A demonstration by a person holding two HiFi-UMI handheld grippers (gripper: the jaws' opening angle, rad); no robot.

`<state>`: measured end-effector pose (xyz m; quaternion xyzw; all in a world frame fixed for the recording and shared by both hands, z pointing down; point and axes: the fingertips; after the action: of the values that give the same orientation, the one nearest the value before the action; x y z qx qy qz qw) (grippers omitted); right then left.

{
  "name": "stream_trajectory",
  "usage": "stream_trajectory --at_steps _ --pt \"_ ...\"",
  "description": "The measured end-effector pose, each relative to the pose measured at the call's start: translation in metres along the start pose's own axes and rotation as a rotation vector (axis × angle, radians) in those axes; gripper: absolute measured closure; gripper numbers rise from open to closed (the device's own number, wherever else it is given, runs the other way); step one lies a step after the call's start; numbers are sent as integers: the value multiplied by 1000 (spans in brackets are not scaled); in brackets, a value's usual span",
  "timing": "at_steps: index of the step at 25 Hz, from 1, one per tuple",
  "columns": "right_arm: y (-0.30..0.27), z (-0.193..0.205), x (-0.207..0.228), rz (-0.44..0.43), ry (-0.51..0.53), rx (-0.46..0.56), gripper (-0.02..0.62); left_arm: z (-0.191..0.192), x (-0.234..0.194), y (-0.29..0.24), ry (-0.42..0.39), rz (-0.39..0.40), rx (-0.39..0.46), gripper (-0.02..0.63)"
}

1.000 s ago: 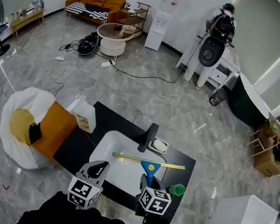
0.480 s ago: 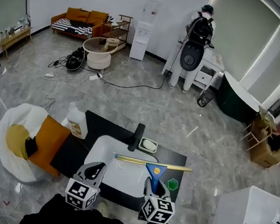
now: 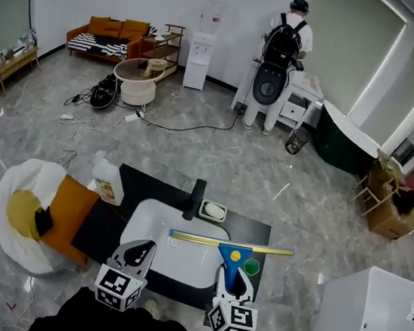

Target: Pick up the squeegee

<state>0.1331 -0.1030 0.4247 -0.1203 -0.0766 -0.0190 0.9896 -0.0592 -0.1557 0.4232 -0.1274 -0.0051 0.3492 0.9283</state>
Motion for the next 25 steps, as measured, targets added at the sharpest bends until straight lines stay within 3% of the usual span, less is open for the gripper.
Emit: stream_trajectory --at_steps 25 --pt "18 -1 13 -4 -2 13 457 -1 29 -3 -20 19 -14 577"
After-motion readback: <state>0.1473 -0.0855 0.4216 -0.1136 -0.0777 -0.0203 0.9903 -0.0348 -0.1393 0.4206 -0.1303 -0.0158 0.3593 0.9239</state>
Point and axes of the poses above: the fingertips, and each gripper's own axes: y backward along the fingers, x to its right, z out of its underside, and after that the axes turned 1 degree about x, right-handed
